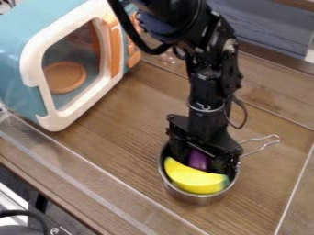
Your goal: Put the eggplant in the silver pot
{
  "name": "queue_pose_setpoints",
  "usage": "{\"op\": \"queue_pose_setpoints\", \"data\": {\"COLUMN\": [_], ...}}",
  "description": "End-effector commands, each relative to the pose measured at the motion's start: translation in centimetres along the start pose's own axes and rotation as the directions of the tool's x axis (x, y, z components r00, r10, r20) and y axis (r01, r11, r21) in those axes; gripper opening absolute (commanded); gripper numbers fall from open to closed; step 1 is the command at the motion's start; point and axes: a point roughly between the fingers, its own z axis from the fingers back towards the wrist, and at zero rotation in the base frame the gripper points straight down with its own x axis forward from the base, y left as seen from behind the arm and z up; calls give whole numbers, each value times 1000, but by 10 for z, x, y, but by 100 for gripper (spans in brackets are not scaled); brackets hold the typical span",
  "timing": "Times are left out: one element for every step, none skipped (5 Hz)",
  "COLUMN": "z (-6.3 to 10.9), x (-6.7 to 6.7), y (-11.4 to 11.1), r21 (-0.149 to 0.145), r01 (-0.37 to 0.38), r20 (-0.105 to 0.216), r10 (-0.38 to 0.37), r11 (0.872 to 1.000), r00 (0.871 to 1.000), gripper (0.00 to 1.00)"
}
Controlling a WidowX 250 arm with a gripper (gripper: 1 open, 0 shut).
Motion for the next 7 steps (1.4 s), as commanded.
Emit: {"op": "queue_pose_setpoints", "data": {"z": [8, 14, 30, 45, 51, 58, 56], "x": [6, 8, 6, 4, 13, 22, 16], "y": [4, 6, 5, 4, 3, 3, 9], "r21": [-13, -24, -29, -34, -27, -22, -21], "r01": [-47, -81, -87, -88, -42, -2, -61], "r20": [14, 6, -1, -4, 1, -2, 0], "r10": [47, 81, 87, 88, 42, 2, 61], "r11": [999, 996, 996, 996, 999, 1000, 998], "r00": [999, 997, 996, 996, 999, 1000, 998], "gripper": [100, 100, 100, 100, 100, 100, 100]}}
